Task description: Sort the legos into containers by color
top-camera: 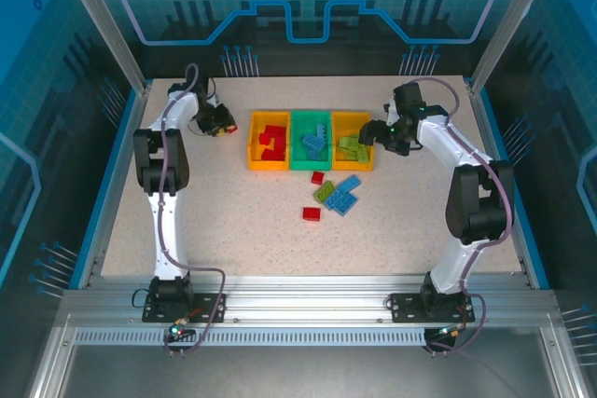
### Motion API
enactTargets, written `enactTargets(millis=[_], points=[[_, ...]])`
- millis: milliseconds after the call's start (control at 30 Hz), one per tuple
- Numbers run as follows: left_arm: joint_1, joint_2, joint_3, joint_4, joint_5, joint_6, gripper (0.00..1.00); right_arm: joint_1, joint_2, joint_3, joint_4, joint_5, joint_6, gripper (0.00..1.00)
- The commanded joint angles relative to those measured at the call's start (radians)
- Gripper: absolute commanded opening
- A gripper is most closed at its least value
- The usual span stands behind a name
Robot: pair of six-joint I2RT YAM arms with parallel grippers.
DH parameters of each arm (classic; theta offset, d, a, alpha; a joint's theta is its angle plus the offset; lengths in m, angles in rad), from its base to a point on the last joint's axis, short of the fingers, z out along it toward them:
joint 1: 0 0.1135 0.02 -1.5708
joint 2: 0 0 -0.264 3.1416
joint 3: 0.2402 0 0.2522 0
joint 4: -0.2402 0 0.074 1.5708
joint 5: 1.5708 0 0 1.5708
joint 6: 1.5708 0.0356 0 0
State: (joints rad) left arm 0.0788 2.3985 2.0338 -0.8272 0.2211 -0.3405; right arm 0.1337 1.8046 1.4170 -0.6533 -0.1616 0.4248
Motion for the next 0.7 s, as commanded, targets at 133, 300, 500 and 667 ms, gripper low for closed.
enactTargets(millis=[133, 300, 500, 667], points=[[0.002, -0.137, -0.100, -0.003, -0.065, -0.032, 0.48, -0.012, -0.023, 0.008, 0.004, -0.041, -0.013, 0.83], [-0.007, -0.165, -0.129, 0.025, -0.080, -0.043, 0.58, -0.014, -0.024, 0.002, 0.013, -0.048, -0.014, 0.83], [-0.037, -0.137, -0.118, 0.054, -0.105, -0.057, 0.69, -0.020, -0.018, 0.007, 0.017, -0.055, -0.017, 0.83], [-0.038, -0.027, 0.010, -0.010, -0.115, -0.078, 0.72, -0.029, -0.023, -0.002, 0.018, -0.055, -0.017, 0.84]])
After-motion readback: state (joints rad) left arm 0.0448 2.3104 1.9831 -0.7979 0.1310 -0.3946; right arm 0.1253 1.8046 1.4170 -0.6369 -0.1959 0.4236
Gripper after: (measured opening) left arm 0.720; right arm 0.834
